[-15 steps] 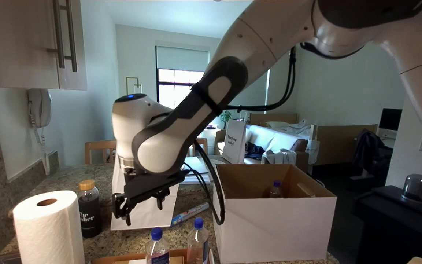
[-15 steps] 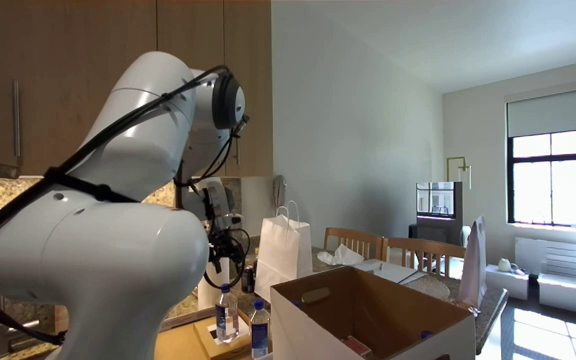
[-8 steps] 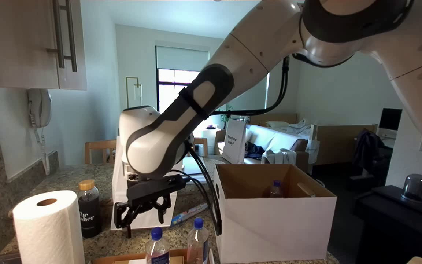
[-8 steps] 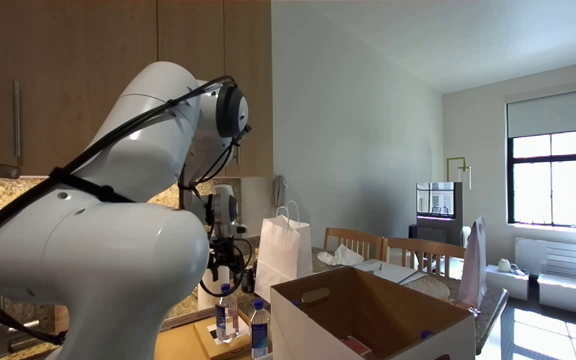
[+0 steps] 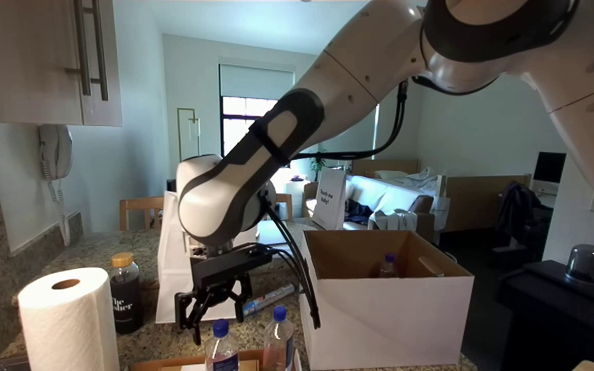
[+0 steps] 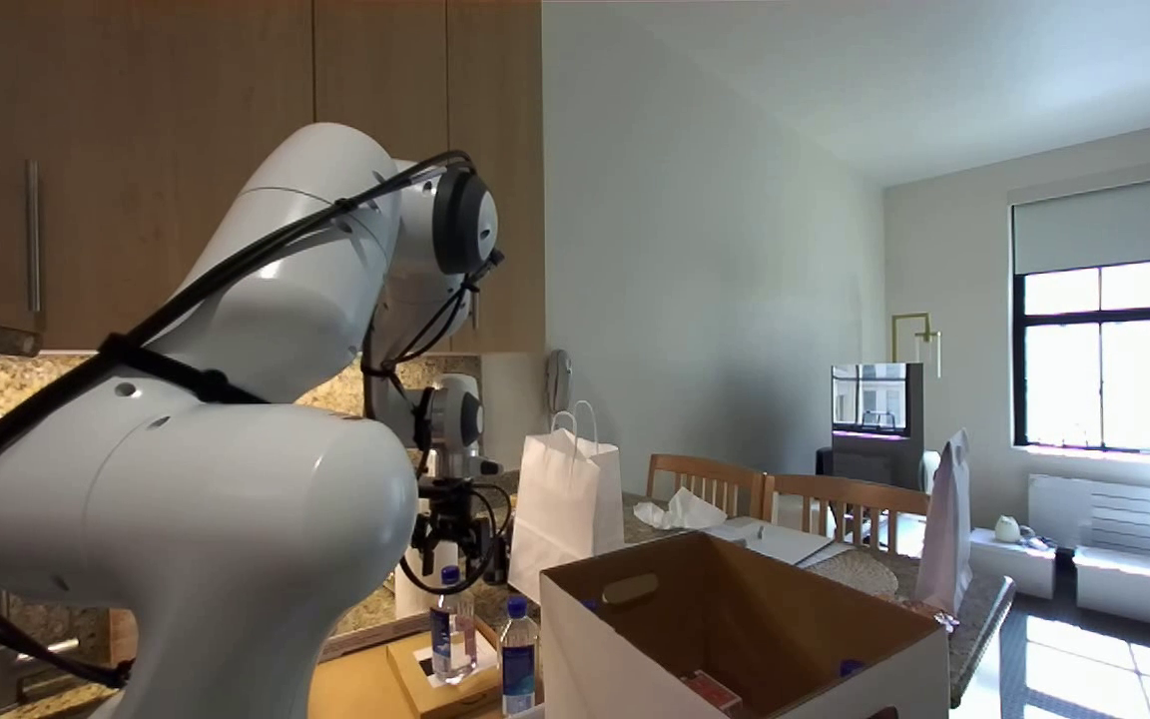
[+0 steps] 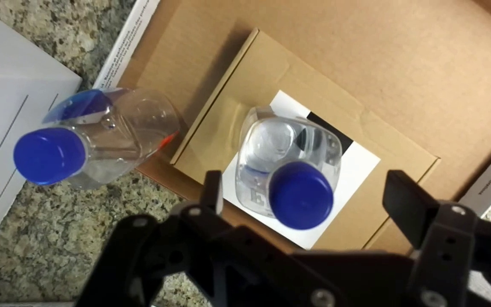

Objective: Put the water bottles in the white storage box.

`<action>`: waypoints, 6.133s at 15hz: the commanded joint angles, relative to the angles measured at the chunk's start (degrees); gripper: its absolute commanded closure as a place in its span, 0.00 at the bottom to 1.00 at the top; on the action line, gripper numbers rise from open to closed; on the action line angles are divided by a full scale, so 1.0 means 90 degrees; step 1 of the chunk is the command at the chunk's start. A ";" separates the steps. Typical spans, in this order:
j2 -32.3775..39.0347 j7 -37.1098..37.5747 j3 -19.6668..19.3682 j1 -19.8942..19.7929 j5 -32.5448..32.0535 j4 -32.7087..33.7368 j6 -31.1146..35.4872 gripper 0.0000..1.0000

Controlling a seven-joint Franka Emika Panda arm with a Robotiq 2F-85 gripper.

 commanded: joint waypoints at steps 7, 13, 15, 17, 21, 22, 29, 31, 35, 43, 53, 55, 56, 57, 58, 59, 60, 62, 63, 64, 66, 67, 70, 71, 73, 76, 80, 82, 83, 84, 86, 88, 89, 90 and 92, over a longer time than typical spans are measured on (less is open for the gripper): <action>-0.0016 -0.0526 -0.0077 0.0027 0.0397 0.0150 -0.0350 0.74; -0.0117 -0.0487 -0.0016 -0.0011 0.0575 0.0179 -0.0676 0.85; -0.0222 -0.0439 -0.0011 0.0015 0.0645 0.0119 -0.0755 0.85; -0.0456 -0.0344 -0.0051 0.0077 0.0571 0.0050 -0.0957 0.85; -0.1272 -0.0496 0.0008 0.0010 0.0474 -0.0139 -0.1949 0.85; -0.1595 -0.0458 0.0000 -0.0005 0.0400 -0.0238 -0.2185 0.85; -0.3502 -0.1011 0.0005 -0.0544 0.0372 -0.0479 -0.3177 0.85; -0.4040 -0.1280 -0.0065 -0.0810 0.0408 -0.0536 -0.3152 0.85; -0.4924 -0.1822 -0.0398 -0.1437 0.0434 -0.0548 -0.3085 0.85; -0.5311 -0.2221 -0.1633 -0.2922 0.0353 -0.0167 -0.2967 0.85; -0.4745 -0.2406 -0.1963 -0.3251 0.0603 -0.0042 -0.3573 0.84; -0.4735 -0.2387 -0.1925 -0.3244 0.0594 -0.0056 -0.3881 0.84; -0.4814 -0.2401 -0.1896 -0.3225 0.0614 -0.0119 -0.3982 0.85; -0.4698 -0.2188 -0.1871 -0.3270 0.0451 -0.0153 -0.3722 0.85; -0.4693 -0.2187 -0.1862 -0.3268 0.0451 -0.0157 -0.3753 0.65; -0.4681 -0.2187 -0.1860 -0.3268 0.0451 -0.0158 -0.3752 0.65; -0.4671 -0.2187 -0.1859 -0.3267 0.0450 -0.0158 -0.3751 0.65; -0.4650 -0.2186 -0.1862 -0.3272 0.0450 -0.0158 -0.3748 0.85; -0.4565 -0.1957 -0.1822 -0.3271 0.0426 -0.0159 -0.3587 0.85; -0.4384 -0.1955 -0.1822 -0.3257 0.0494 -0.0077 -0.3615 0.85; -0.4062 -0.2016 -0.1845 -0.3245 0.0648 0.0028 -0.3634 0.85; -0.3939 -0.1869 -0.1841 -0.3257 0.0659 0.0031 -0.3476 0.85; -0.3465 -0.1337 -0.1876 -0.3305 0.0550 0.0182 -0.3129 0.85; -0.3311 -0.1286 -0.1921 -0.3327 0.0554 0.0250 -0.3066 0.86; -0.2993 -0.1453 -0.2023 -0.3372 0.0750 0.0426 -0.3199 0.85; -0.2627 -0.1383 -0.2012 -0.3299 0.0875 0.0488 -0.3130 0.85; -0.2214 -0.1232 -0.1832 -0.3028 0.0650 0.0287 -0.2966 0.85; -0.2035 -0.1231 -0.1726 -0.2871 0.0712 0.0204 -0.2834 0.85; -0.1979 -0.1192 -0.1664 -0.2791 0.0787 0.0113 -0.2689 0.85; -0.1928 -0.1141 -0.1616 -0.2720 0.0851 0.0022 -0.2517 0.85; -0.1820 -0.0965 -0.1532 -0.2609 0.1019 -0.0170 -0.2048 0.85; -0.1757 -0.0801 -0.1484 -0.2541 0.1279 -0.0396 -0.1499 0.85; -0.1770 -0.0778 -0.1455 -0.2513 0.1409 -0.0529 -0.1273 0.85; -0.1769 -0.0763 -0.1437 -0.2488 0.1504 -0.0663 -0.0998 0.85; -0.1716 -0.0788 -0.1426 -0.2476 0.1750 -0.0857 -0.0638 0.85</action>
